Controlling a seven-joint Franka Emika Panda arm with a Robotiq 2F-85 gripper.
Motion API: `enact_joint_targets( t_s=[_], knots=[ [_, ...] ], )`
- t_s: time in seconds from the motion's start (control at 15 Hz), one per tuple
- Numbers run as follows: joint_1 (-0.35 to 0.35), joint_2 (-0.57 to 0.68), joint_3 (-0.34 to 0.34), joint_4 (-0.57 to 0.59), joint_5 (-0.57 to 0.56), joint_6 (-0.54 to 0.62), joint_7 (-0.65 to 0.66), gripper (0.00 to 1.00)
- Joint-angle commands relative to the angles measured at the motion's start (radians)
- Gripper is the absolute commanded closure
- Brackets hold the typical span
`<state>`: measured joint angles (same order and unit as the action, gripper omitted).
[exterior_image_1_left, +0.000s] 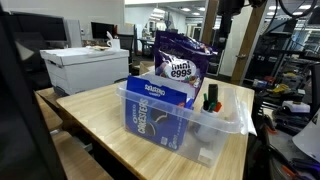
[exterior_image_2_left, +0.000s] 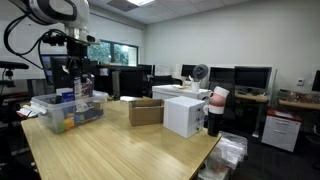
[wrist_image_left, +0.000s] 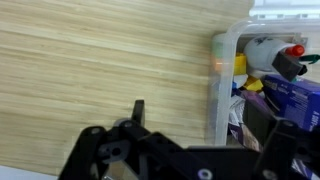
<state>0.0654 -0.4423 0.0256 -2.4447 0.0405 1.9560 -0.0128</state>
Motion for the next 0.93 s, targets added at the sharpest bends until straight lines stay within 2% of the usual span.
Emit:
enact_joint_targets(
  t_s=[0.0, 0.4, 0.6, 0.87],
  knots=[
    [0.025, -0.010, -0.005, -0.029, 0.057, 0.097, -0.051, 0.00],
    [0.075, -0.034, -0.019, -0.086, 0.129, 0.278, -0.159, 0.00],
    [0.132, -0.084, -0.049, -0.143, 0.233, 0.388, -0.261, 0.00],
    [0.191, -0.135, -0.070, -0.187, 0.298, 0.431, -0.358, 0.00]
  ],
)
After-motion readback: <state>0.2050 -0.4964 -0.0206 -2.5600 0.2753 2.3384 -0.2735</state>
